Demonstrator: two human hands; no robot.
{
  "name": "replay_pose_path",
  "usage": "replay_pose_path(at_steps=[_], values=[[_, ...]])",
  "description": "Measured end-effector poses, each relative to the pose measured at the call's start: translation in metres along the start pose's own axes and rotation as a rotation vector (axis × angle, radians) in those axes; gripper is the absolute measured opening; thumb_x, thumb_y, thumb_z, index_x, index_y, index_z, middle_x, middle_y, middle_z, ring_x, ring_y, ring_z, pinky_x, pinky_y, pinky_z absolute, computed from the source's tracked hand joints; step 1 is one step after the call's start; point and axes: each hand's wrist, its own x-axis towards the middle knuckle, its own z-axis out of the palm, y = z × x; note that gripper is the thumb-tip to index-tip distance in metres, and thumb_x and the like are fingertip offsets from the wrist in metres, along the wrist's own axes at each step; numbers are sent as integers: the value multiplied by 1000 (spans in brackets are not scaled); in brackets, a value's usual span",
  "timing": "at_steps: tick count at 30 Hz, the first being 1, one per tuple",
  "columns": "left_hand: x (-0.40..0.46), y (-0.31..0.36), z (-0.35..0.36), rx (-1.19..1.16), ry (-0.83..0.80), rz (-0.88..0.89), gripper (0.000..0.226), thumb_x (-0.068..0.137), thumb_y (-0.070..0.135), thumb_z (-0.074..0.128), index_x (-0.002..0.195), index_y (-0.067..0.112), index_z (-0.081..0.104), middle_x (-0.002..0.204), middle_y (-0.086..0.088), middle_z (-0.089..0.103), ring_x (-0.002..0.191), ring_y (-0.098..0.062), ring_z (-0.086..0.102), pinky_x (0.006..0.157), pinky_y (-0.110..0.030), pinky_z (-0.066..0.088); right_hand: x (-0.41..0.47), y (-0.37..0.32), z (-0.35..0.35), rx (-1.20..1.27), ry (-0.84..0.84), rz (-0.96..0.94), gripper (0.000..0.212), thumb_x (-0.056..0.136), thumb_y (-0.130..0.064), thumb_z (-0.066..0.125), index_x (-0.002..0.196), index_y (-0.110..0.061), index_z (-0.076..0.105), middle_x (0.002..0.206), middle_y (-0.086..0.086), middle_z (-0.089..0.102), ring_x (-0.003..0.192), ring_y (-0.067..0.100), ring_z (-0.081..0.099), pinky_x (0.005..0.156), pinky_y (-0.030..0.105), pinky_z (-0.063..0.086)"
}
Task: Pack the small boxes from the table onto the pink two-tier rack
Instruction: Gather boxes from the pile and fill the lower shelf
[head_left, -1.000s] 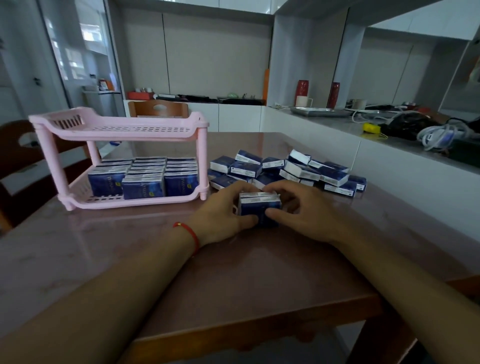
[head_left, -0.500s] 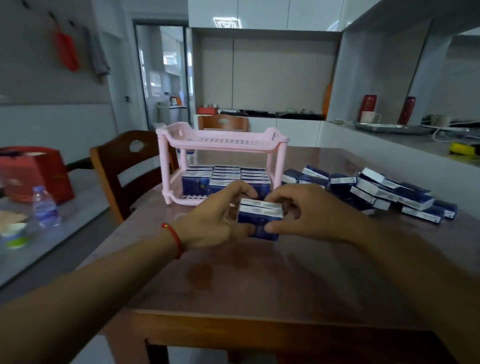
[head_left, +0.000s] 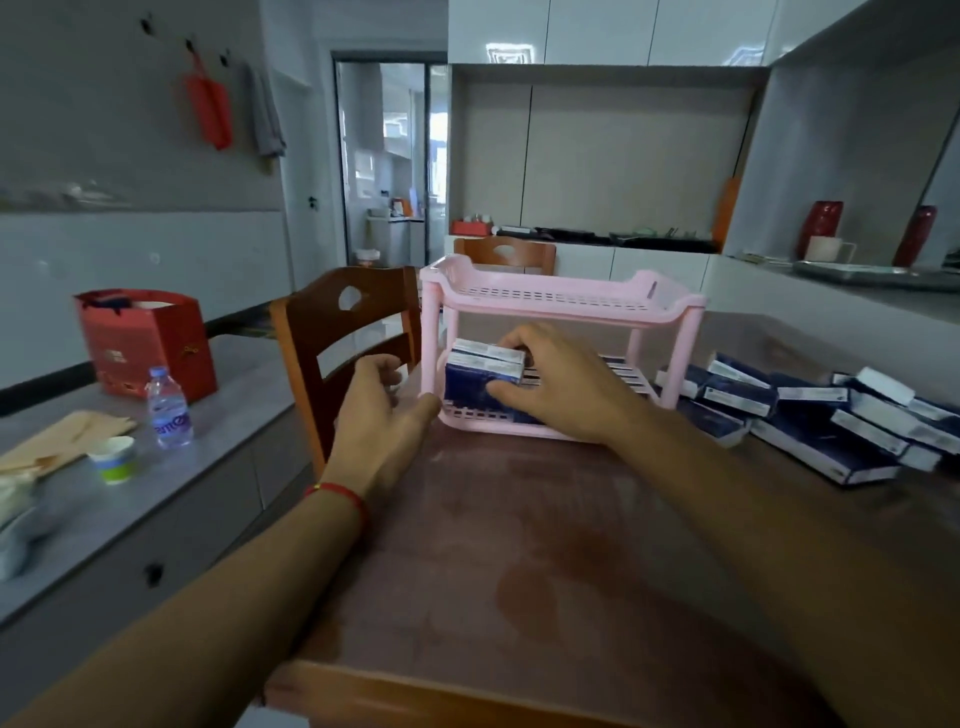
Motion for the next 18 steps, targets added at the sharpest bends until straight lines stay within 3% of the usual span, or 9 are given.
replay_pose_path(at_steps=[8,14,18], values=[[1,-3,0,-53,-190,-3,68,90,30,68,148,26,33,145,8,47,120,-11,48,90,-21,40,19,1,15,-30,-79,2,41,87,-40,72,121,-20,58,117,0,60,97,15,54,83,36,51],[0,-2,0,-44,-212,30,62,91,30,67,145,28,37,143,6,50,115,-10,51,76,-10,36,28,11,9,-25,-187,31,34,86,-40,72,113,-20,66,104,2,69,87,19,62,80,41,55],[0,-2,1,-37,-210,33,62,91,35,67,145,27,37,142,5,50,113,-9,50,76,-10,37,33,11,8,-98,-205,36,29,81,-37,72,104,-20,69,94,2,71,81,20,63,76,43,56]])
